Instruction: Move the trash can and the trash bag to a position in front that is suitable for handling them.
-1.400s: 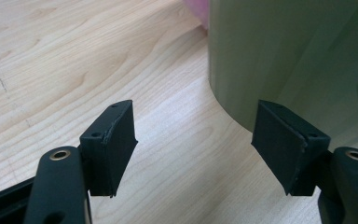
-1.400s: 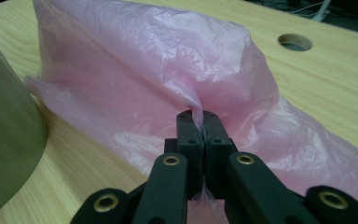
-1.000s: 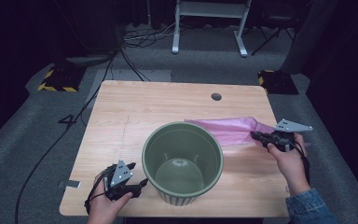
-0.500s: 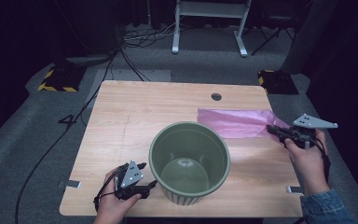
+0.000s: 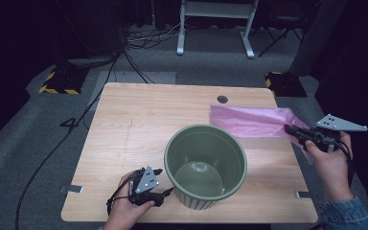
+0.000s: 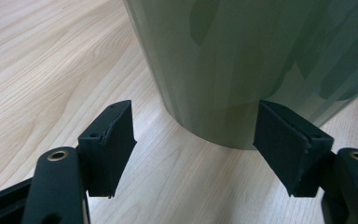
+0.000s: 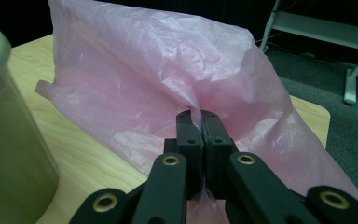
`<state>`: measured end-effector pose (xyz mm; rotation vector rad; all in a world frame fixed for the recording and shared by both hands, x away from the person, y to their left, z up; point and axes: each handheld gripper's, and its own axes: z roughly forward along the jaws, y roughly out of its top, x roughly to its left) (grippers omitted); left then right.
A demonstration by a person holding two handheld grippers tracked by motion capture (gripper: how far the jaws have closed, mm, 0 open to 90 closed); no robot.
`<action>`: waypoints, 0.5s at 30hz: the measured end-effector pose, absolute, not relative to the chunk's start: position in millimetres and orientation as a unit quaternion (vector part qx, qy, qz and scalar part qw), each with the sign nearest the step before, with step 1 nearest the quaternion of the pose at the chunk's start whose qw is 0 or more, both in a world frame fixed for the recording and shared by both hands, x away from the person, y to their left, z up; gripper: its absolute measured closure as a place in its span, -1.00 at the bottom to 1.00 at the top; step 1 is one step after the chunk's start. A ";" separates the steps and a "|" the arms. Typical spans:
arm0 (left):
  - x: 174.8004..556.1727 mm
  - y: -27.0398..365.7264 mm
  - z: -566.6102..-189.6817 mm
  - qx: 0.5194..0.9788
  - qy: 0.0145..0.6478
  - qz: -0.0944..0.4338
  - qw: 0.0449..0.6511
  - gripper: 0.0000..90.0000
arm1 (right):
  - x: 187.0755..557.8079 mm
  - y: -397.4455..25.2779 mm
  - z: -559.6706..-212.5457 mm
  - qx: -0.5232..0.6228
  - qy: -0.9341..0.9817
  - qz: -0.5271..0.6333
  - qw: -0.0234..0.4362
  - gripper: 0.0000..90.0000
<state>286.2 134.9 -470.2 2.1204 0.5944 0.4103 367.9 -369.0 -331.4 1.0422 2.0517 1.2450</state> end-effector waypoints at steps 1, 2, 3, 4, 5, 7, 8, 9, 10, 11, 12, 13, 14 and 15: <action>287.0 133.5 -470.1 0.853 0.235 0.166 0.435 -0.36 | 366.3 -369.0 -329.2 0.382 0.757 0.460 0.261 0.96; 288.0 129.9 -470.1 0.854 0.231 0.164 0.436 -0.36 | 363.1 -369.0 -324.3 0.379 0.759 0.460 0.263 0.96; 288.0 129.9 -470.1 0.854 0.231 0.164 0.436 -0.36 | 361.4 -368.8 -321.7 0.379 0.758 0.460 0.263 0.96; 288.7 126.2 -470.1 0.855 0.226 0.162 0.437 -0.36 | 360.3 -369.1 -319.2 0.377 0.759 0.461 0.264 0.96; 288.8 124.1 -470.1 0.856 0.225 0.159 0.438 -0.36 | 359.1 -369.2 -316.6 0.377 0.759 0.461 0.265 0.96; 289.1 122.2 -470.1 0.856 0.222 0.159 0.439 -0.36 | 358.0 -369.6 -314.2 0.376 0.759 0.461 0.266 0.96; 289.1 118.3 -470.0 0.858 0.217 0.156 0.439 -0.37 | 356.2 -370.2 -309.7 0.376 0.759 0.461 0.265 0.96; 289.1 118.3 -470.0 0.858 0.217 0.156 0.439 -0.37 | 355.3 -370.4 -307.6 0.376 0.759 0.461 0.266 0.96; 288.9 114.7 -469.6 0.859 0.212 0.153 0.439 -0.37 | 354.3 -370.6 -305.4 0.376 0.759 0.461 0.265 0.96; 288.9 113.0 -469.6 0.860 0.210 0.151 0.440 -0.37 | 353.4 -370.7 -303.3 0.376 0.758 0.462 0.266 0.96; 288.6 111.4 -469.5 0.861 0.207 0.149 0.440 -0.37 | 352.4 -370.7 -301.2 0.376 0.758 0.463 0.265 0.96; 288.1 109.8 -469.6 0.861 0.206 0.147 0.441 -0.38 | 351.4 -370.8 -299.1 0.376 0.757 0.464 0.266 0.96; 288.1 109.8 -469.6 0.861 0.206 0.147 0.441 -0.38 | 351.4 -370.8 -299.1 0.376 0.757 0.464 0.266 0.96; 287.3 107.7 -469.6 0.863 0.201 0.144 0.441 -0.39 | 349.2 -371.1 -294.9 0.374 0.756 0.467 0.266 0.96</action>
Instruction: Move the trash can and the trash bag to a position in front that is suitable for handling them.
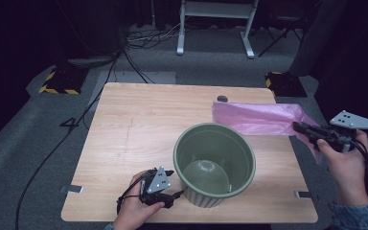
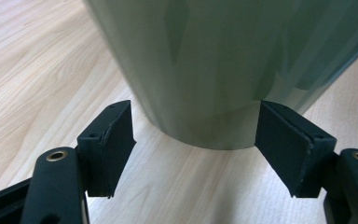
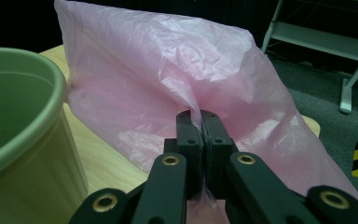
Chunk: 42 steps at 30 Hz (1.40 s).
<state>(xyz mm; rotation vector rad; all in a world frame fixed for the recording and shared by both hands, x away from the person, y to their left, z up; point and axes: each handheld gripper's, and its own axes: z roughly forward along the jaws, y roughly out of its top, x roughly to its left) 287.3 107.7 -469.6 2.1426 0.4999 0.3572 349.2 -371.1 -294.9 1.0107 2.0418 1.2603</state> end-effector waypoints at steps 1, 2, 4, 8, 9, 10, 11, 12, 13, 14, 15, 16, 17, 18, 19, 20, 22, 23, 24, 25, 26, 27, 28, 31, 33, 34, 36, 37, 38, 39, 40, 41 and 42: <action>287.3 107.7 -469.6 0.863 0.201 0.144 0.441 -0.39 | 348.0 -370.8 -292.9 0.375 0.755 0.468 0.266 0.96; 286.7 107.4 -469.5 0.863 0.201 0.143 0.442 -0.39 | 348.0 -370.8 -292.9 0.375 0.755 0.468 0.266 0.96; 285.5 110.1 -467.4 0.860 0.204 0.145 0.445 -0.40 | 345.0 -370.2 -287.3 0.372 0.756 0.470 0.264 0.96; 284.6 116.1 -464.3 0.857 0.209 0.150 0.447 -0.39 | 341.2 -369.8 -281.1 0.372 0.754 0.473 0.264 0.96; 283.6 119.8 -463.9 0.856 0.213 0.153 0.446 -0.39 | 338.7 -370.2 -276.0 0.373 0.750 0.477 0.267 0.96; 283.1 121.8 -464.1 0.856 0.214 0.154 0.445 -0.39 | 337.5 -370.7 -273.2 0.373 0.749 0.477 0.268 0.96; 282.4 123.5 -464.6 0.855 0.217 0.154 0.445 -0.39 | 336.7 -371.2 -270.4 0.372 0.748 0.479 0.271 0.96; 281.9 125.2 -464.9 0.855 0.219 0.155 0.444 -0.39 | 335.9 -371.7 -267.6 0.371 0.747 0.480 0.273 0.96; 281.9 125.2 -464.9 0.855 0.219 0.155 0.444 -0.39 | 334.7 -371.9 -265.1 0.372 0.746 0.481 0.272 0.96; 281.2 128.3 -465.3 0.854 0.223 0.157 0.443 -0.39 | 334.0 -372.1 -262.6 0.370 0.745 0.481 0.275 0.96; 281.2 128.3 -465.3 0.854 0.223 0.157 0.443 -0.39 | 332.9 -372.0 -260.4 0.369 0.745 0.482 0.275 0.96; 281.0 129.9 -465.1 0.853 0.225 0.158 0.444 -0.39 | 331.8 -371.8 -258.5 0.367 0.746 0.484 0.274 0.96; 281.1 132.8 -464.0 0.851 0.228 0.161 0.446 -0.39 | 330.4 -371.7 -256.6 0.366 0.746 0.485 0.273 0.96; 280.9 133.9 -463.6 0.849 0.230 0.162 0.447 -0.39 | 329.0 -371.4 -255.0 0.365 0.745 0.486 0.275 0.96; 280.9 133.9 -463.6 0.849 0.230 0.162 0.447 -0.39 | 327.6 -371.3 -253.5 0.364 0.745 0.486 0.276 0.96; 280.8 134.8 -463.4 0.849 0.232 0.163 0.447 -0.39 | 327.6 -371.3 -253.5 0.364 0.745 0.486 0.276 0.96; 280.6 136.0 -463.3 0.848 0.233 0.163 0.448 -0.39 | 325.3 -371.8 -250.8 0.363 0.745 0.488 0.276 0.96; 280.4 136.4 -463.4 0.848 0.234 0.163 0.447 -0.39 | 323.5 -372.9 -248.1 0.361 0.744 0.489 0.277 0.96; 280.2 136.7 -463.5 0.848 0.235 0.163 0.447 -0.39 | 323.5 -372.9 -248.1 0.361 0.744 0.489 0.277 0.96; 279.6 137.1 -463.8 0.847 0.237 0.163 0.446 -0.39 | 321.5 -374.2 -245.1 0.360 0.744 0.490 0.277 0.96; 279.6 137.1 -463.8 0.847 0.237 0.163 0.446 -0.39 | 321.5 -374.2 -245.1 0.360 0.744 0.490 0.277 0.96; 279.2 137.8 -464.2 0.847 0.238 0.165 0.445 -0.39 | 319.6 -375.4 -241.6 0.357 0.743 0.492 0.278 0.96; 279.0 138.2 -464.4 0.847 0.239 0.165 0.445 -0.39 | 318.4 -375.9 -239.6 0.357 0.743 0.494 0.277 0.96; 278.6 139.2 -465.0 0.847 0.242 0.164 0.444 -0.39 | 315.9 -376.6 -235.0 0.354 0.743 0.494 0.278 0.96; 278.2 140.0 -465.0 0.847 0.243 0.165 0.444 -0.39 | 312.9 -376.4 -230.9 0.351 0.744 0.497 0.275 0.96; 277.8 140.3 -465.0 0.846 0.244 0.165 0.444 -0.39 | 309.8 -375.8 -228.0 0.346 0.747 0.497 0.275 0.96; 277.1 141.3 -464.3 0.846 0.244 0.167 0.444 -0.39 | 307.0 -374.7 -226.6 0.343 0.747 0.500 0.272 0.96; 277.1 141.3 -464.3 0.846 0.244 0.167 0.444 -0.39 | 307.0 -374.7 -226.6 0.343 0.747 0.500 0.272 0.96; 276.6 141.6 -464.2 0.845 0.247 0.166 0.444 -0.39 | 304.6 -373.5 -225.8 0.340 0.749 0.501 0.268 0.96; 276.5 141.8 -464.1 0.845 0.247 0.167 0.444 -0.39 | 303.7 -372.6 -225.5 0.338 0.750 0.501 0.268 0.96; 276.5 141.8 -464.1 0.845 0.247 0.167 0.444 -0.39 | 303.7 -372.6 -225.5 0.338 0.750 0.501 0.268 0.96; 276.3 142.4 -463.9 0.844 0.248 0.167 0.445 -0.39 | 302.0 -370.5 -225.9 0.336 0.753 0.502 0.263 0.96; 276.3 142.4 -463.9 0.844 0.248 0.167 0.445 -0.39 | 301.1 -369.2 -226.5 0.334 0.755 0.500 0.262 0.96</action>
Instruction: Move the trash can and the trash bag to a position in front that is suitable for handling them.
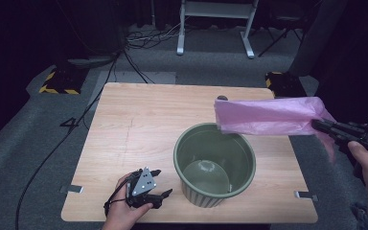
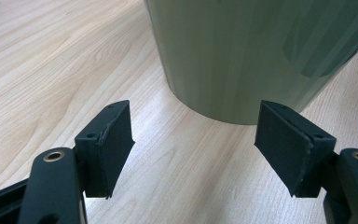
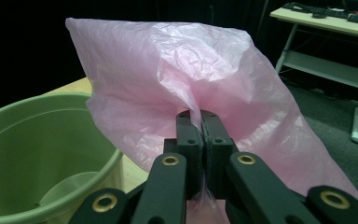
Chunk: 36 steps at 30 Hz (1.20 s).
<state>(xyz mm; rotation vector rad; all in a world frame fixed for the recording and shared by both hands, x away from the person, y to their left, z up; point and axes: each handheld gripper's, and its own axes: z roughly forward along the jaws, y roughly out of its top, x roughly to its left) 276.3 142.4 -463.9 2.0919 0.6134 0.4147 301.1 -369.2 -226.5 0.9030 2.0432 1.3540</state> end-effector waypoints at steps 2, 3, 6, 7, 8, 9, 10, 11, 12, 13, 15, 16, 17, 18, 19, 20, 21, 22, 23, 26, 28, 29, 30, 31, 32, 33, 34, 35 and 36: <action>276.2 143.0 -463.6 0.844 0.248 0.169 0.445 -0.39 | 300.2 -367.6 -227.4 0.331 0.757 0.499 0.260 0.96; 276.2 143.5 -463.8 0.843 0.249 0.171 0.445 -0.39 | 298.7 -363.6 -230.2 0.327 0.762 0.497 0.254 0.95; 276.3 144.1 -464.3 0.844 0.251 0.174 0.441 -0.39 | 298.2 -359.3 -234.1 0.321 0.768 0.496 0.244 0.95; 276.3 144.6 -464.7 0.844 0.253 0.175 0.441 -0.40 | 298.2 -357.1 -236.0 0.319 0.772 0.494 0.241 0.95; 276.1 145.2 -464.9 0.844 0.253 0.175 0.439 -0.40 | 298.4 -355.3 -237.9 0.317 0.775 0.492 0.240 0.95; 275.4 146.4 -465.2 0.844 0.255 0.177 0.438 -0.40 | 299.3 -352.2 -241.7 0.315 0.779 0.489 0.233 0.95; 275.4 146.4 -465.2 0.844 0.255 0.177 0.438 -0.40 | 299.3 -352.2 -241.7 0.315 0.779 0.489 0.233 0.95; 274.8 147.1 -465.3 0.843 0.257 0.177 0.438 -0.40 | 300.8 -349.1 -245.6 0.313 0.783 0.487 0.228 0.95; 274.6 147.9 -465.1 0.843 0.256 0.179 0.438 -0.40 | 300.8 -349.1 -245.6 0.313 0.783 0.487 0.228 0.95; 274.1 148.4 -465.1 0.842 0.258 0.179 0.438 -0.40 | 303.0 -345.7 -249.6 0.311 0.787 0.485 0.223 0.95; 272.8 150.2 -465.1 0.842 0.260 0.182 0.437 -0.39 | 305.9 -341.8 -253.6 0.308 0.791 0.481 0.218 0.95; 271.9 150.8 -465.1 0.841 0.262 0.182 0.436 -0.40 | 307.4 -339.8 -255.6 0.308 0.793 0.480 0.215 0.95; 271.2 151.6 -465.1 0.841 0.263 0.183 0.435 -0.40 | 309.0 -337.7 -257.5 0.306 0.795 0.480 0.211 0.95; 270.2 152.5 -465.1 0.841 0.264 0.184 0.436 -0.40 | 310.6 -335.7 -259.2 0.303 0.797 0.478 0.208 0.95; 269.3 153.6 -465.0 0.840 0.266 0.185 0.435 -0.40 | 312.2 -333.5 -261.0 0.301 0.800 0.477 0.206 0.95; 268.4 154.9 -464.8 0.840 0.267 0.186 0.434 -0.40 | 313.6 -331.0 -262.7 0.300 0.803 0.473 0.204 0.95; 267.7 156.2 -464.8 0.839 0.268 0.187 0.434 -0.40 | 315.3 -328.3 -264.7 0.298 0.805 0.471 0.201 0.95; 267.7 156.2 -464.8 0.839 0.268 0.187 0.434 -0.40 | 317.0 -325.5 -266.6 0.296 0.809 0.468 0.198 0.95; 266.8 157.4 -464.8 0.838 0.271 0.188 0.434 -0.40 | 317.0 -325.5 -266.6 0.296 0.809 0.468 0.198 0.95; 264.4 160.9 -464.7 0.837 0.276 0.191 0.433 -0.40 | 322.8 -312.7 -273.9 0.285 0.821 0.459 0.186 0.95; 263.8 161.7 -464.8 0.836 0.276 0.192 0.433 -0.39 | 325.0 -306.7 -277.0 0.279 0.825 0.457 0.180 0.95; 263.8 161.7 -464.8 0.836 0.276 0.192 0.433 -0.40 | 325.0 -306.7 -277.0 0.279 0.825 0.457 0.180 0.95; 263.7 162.0 -464.8 0.836 0.276 0.192 0.433 -0.40 | 326.8 -301.1 -279.8 0.276 0.828 0.457 0.175 0.95; 263.7 162.2 -465.0 0.837 0.276 0.193 0.432 -0.40 | 327.7 -298.4 -281.1 0.273 0.830 0.455 0.174 0.95; 263.7 162.2 -465.0 0.837 0.276 0.193 0.432 -0.40 | 327.7 -298.4 -281.1 0.273 0.830 0.455 0.174 0.95; 263.7 162.0 -464.9 0.836 0.276 0.194 0.433 -0.40 | 329.2 -292.7 -283.6 0.269 0.832 0.454 0.169 0.95; 263.7 162.0 -464.9 0.836 0.276 0.194 0.433 -0.39 | 329.7 -289.7 -284.6 0.267 0.834 0.453 0.168 0.95; 263.6 161.8 -464.5 0.834 0.277 0.195 0.435 -0.39 | 330.1 -286.7 -285.5 0.264 0.835 0.452 0.166 0.94; 263.6 161.8 -464.5 0.834 0.277 0.195 0.435 -0.39 | 330.1 -286.7 -285.5 0.264 0.835 0.452 0.166 0.94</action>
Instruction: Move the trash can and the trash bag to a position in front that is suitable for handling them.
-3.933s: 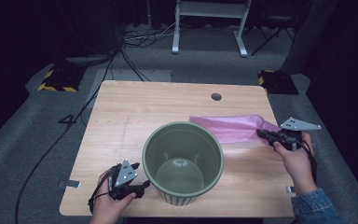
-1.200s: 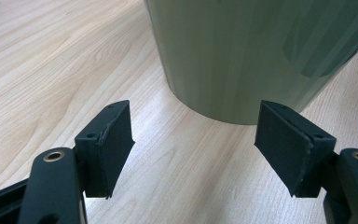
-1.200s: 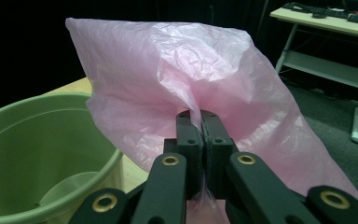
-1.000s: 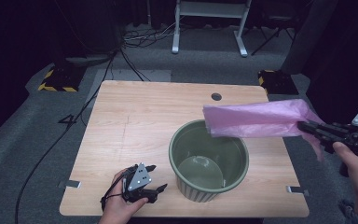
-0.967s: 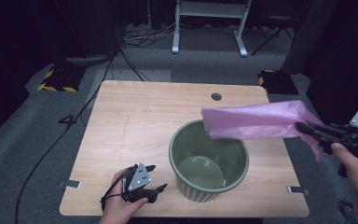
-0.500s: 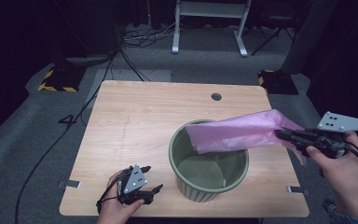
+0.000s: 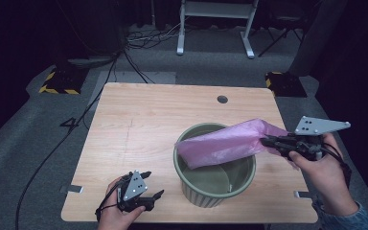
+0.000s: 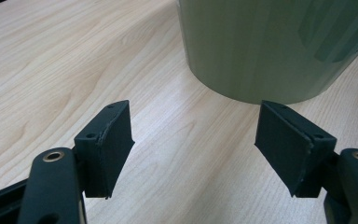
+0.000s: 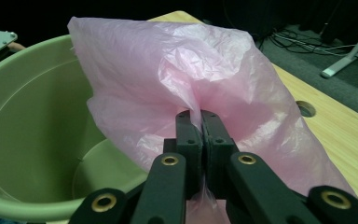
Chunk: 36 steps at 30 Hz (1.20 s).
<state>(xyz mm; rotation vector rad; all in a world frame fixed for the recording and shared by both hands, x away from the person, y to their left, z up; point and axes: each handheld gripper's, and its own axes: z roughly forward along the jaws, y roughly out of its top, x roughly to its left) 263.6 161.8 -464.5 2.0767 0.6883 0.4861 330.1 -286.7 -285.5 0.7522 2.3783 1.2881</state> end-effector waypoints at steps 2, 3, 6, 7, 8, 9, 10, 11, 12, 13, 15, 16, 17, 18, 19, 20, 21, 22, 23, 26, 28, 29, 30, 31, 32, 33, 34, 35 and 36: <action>263.7 162.1 -463.4 0.834 0.276 0.197 0.435 -0.39 | 330.8 -280.3 -286.7 0.257 0.838 0.453 0.162 0.94; 263.7 162.4 -462.7 0.833 0.277 0.198 0.436 -0.39 | 331.5 -273.4 -287.7 0.248 0.841 0.455 0.156 0.93; 264.1 165.6 -458.2 0.829 0.279 0.204 0.440 -0.39 | 332.7 -262.9 -289.6 0.238 0.845 0.455 0.149 0.93; 264.1 165.6 -458.2 0.829 0.279 0.204 0.440 -0.39 | 332.7 -262.9 -289.6 0.238 0.845 0.455 0.149 0.93; 264.0 166.3 -456.8 0.828 0.280 0.205 0.440 -0.39 | 333.4 -256.5 -291.1 0.230 0.850 0.449 0.148 0.93; 263.8 168.2 -453.5 0.827 0.280 0.209 0.441 -0.39 | 333.3 -254.3 -291.6 0.228 0.853 0.444 0.149 0.93; 263.7 169.0 -452.0 0.825 0.281 0.210 0.443 -0.39 | 333.4 -253.0 -291.9 0.225 0.856 0.441 0.150 0.94; 263.8 169.9 -450.5 0.825 0.280 0.212 0.443 -0.39 | 333.2 -252.8 -291.8 0.224 0.858 0.437 0.150 0.94; 264.0 170.7 -449.0 0.824 0.279 0.214 0.444 -0.39 | 333.0 -253.5 -291.3 0.224 0.860 0.434 0.152 0.94; 264.0 170.7 -449.0 0.824 0.279 0.214 0.444 -0.39 | 333.0 -253.5 -291.3 0.224 0.860 0.434 0.152 0.94; 264.4 172.3 -446.1 0.822 0.280 0.216 0.446 -0.39 | 330.5 -261.8 -286.2 0.229 0.862 0.422 0.163 0.95; 264.6 172.5 -445.8 0.821 0.280 0.217 0.447 -0.39 | 329.2 -266.1 -284.0 0.231 0.863 0.418 0.166 0.95; 265.0 172.7 -445.9 0.821 0.280 0.217 0.447 -0.39 | 327.7 -270.5 -282.0 0.235 0.863 0.414 0.170 0.95; 265.4 172.6 -446.3 0.821 0.281 0.217 0.448 -0.39 | 326.3 -275.3 -280.0 0.239 0.864 0.408 0.175 0.95; 265.7 172.4 -446.6 0.821 0.281 0.217 0.448 -0.39 | 325.2 -280.0 -278.6 0.242 0.864 0.404 0.179 0.95; 266.0 171.8 -447.2 0.820 0.282 0.215 0.448 -0.39 | 324.2 -284.3 -277.6 0.245 0.864 0.400 0.181 0.95; 266.0 171.8 -447.2 0.820 0.282 0.215 0.448 -0.39 | 323.3 -287.8 -277.0 0.248 0.865 0.395 0.183 0.95; 266.3 171.1 -447.6 0.821 0.281 0.215 0.448 -0.39 | 322.7 -290.2 -277.1 0.251 0.866 0.390 0.185 0.95; 266.6 170.4 -447.7 0.822 0.279 0.214 0.448 -0.39 | 322.7 -290.2 -277.1 0.251 0.866 0.390 0.185 0.95; 266.8 167.7 -447.1 0.823 0.277 0.214 0.448 -0.39 | 321.3 -287.3 -279.7 0.244 0.872 0.380 0.187 0.95; 266.8 167.3 -447.3 0.823 0.277 0.214 0.448 -0.39 | 321.4 -280.2 -281.8 0.236 0.876 0.380 0.183 0.95; 266.8 167.5 -447.6 0.823 0.277 0.213 0.447 -0.39 | 321.8 -276.1 -282.8 0.232 0.877 0.381 0.181 0.95; 266.8 167.5 -447.6 0.823 0.277 0.213 0.447 -0.39 | 321.8 -276.1 -282.8 0.232 0.877 0.381 0.181 0.95; 266.8 167.6 -448.1 0.823 0.277 0.213 0.448 -0.39 | 322.2 -272.1 -283.4 0.228 0.877 0.384 0.179 0.95; 266.8 168.1 -448.3 0.823 0.277 0.213 0.448 -0.39 | 322.8 -268.4 -283.7 0.224 0.876 0.389 0.178 0.95; 266.6 168.5 -448.6 0.822 0.279 0.213 0.449 -0.39 | 323.3 -264.9 -283.7 0.221 0.875 0.393 0.175 0.95; 266.6 169.1 -448.7 0.822 0.279 0.213 0.449 -0.39 | 323.9 -261.7 -283.6 0.218 0.875 0.396 0.173 0.95; 266.2 169.7 -448.7 0.821 0.279 0.213 0.451 -0.38 | 325.4 -255.6 -283.6 0.212 0.874 0.405 0.167 0.95; 266.2 170.2 -448.4 0.821 0.278 0.214 0.450 -0.38 | 326.1 -252.5 -283.8 0.209 0.874 0.408 0.163 0.95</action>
